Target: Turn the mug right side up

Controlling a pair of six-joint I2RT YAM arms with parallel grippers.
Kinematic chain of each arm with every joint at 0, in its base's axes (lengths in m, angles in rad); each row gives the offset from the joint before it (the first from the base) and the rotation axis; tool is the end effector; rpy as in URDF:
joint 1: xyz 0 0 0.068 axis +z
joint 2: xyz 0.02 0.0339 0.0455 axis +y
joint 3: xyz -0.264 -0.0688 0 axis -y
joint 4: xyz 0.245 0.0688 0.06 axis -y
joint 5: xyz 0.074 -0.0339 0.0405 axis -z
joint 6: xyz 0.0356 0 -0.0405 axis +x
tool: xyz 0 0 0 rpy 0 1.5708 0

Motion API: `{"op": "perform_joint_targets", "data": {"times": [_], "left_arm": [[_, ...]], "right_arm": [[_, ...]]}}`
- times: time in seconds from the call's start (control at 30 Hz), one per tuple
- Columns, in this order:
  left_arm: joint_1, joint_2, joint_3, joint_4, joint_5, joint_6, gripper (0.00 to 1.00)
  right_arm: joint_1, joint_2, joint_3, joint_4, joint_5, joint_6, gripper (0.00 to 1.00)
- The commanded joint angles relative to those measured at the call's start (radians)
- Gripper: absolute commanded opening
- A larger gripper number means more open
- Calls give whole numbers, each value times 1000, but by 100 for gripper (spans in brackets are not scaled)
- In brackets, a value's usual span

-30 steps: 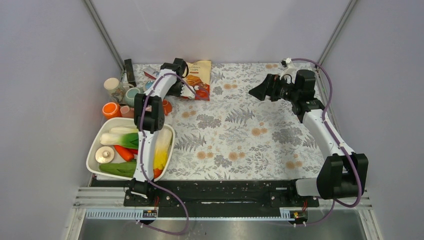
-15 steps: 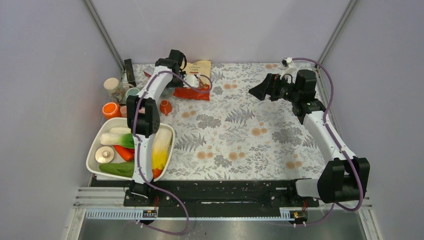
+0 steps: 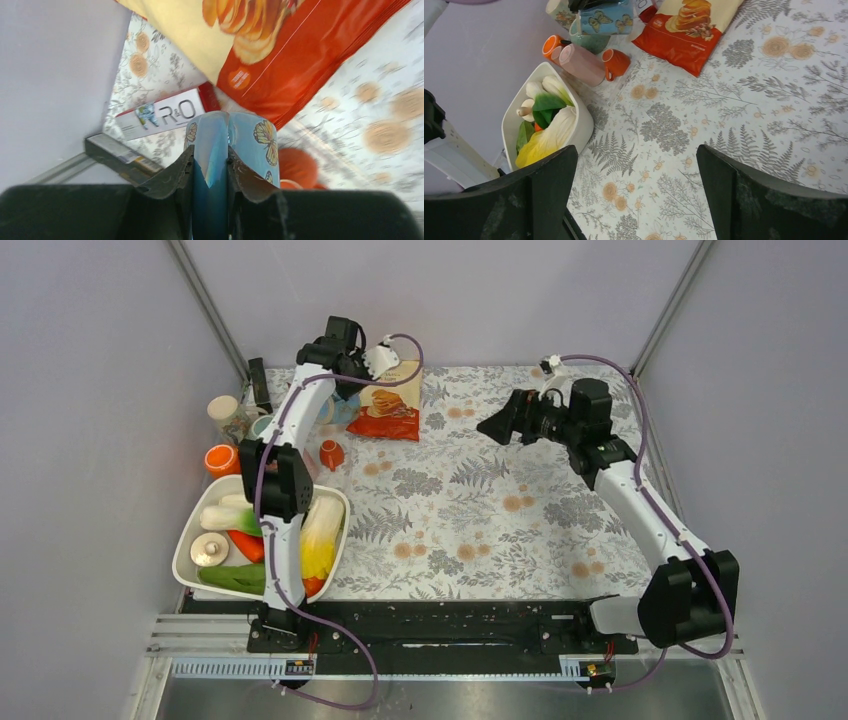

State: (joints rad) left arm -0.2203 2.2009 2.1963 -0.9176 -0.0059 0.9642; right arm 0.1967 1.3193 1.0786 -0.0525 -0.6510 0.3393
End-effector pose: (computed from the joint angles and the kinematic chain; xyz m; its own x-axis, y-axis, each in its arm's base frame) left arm 0.4753 -0.1062 0.2983 -0.2667 0.9016 -0.3405 0.7615 0.4137 0.4990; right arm 0.2944 0.0807 0.3395 -0.5084 0.1687 -0.8445 -0.5888 0.6475 0.4838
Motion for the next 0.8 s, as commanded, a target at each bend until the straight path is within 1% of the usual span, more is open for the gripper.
{"op": "perform_joint_targets", "data": {"times": [0.0, 0.07, 0.13, 0.27, 0.33, 0.47, 0.57, 0.7, 0.77], "left_arm": [[-5, -175, 71, 57, 196, -321, 0], [-6, -187, 68, 35, 295, -407, 0], [-11, -189, 51, 19, 361, -474, 0], [-17, -192, 5, 19, 505, -617, 0], [-23, -198, -2, 20, 585, -673, 0], [-42, -217, -9, 21, 705, -736, 0], [-57, -232, -22, 32, 764, -774, 0], [-72, -255, -74, 87, 836, -831, 0], [-78, -255, -75, 99, 870, -860, 0]], "right_arm": [[92, 45, 81, 40, 25, 37, 99], [131, 91, 100, 87, 10, 63, 99], [157, 141, 115, 142, -5, 102, 99], [182, 251, 133, 255, -30, 176, 99], [187, 302, 160, 264, -59, 200, 99], [203, 372, 197, 287, -95, 212, 99], [210, 423, 196, 379, -128, 283, 99], [220, 485, 203, 521, -174, 391, 99], [226, 511, 220, 550, -198, 423, 99]]}}
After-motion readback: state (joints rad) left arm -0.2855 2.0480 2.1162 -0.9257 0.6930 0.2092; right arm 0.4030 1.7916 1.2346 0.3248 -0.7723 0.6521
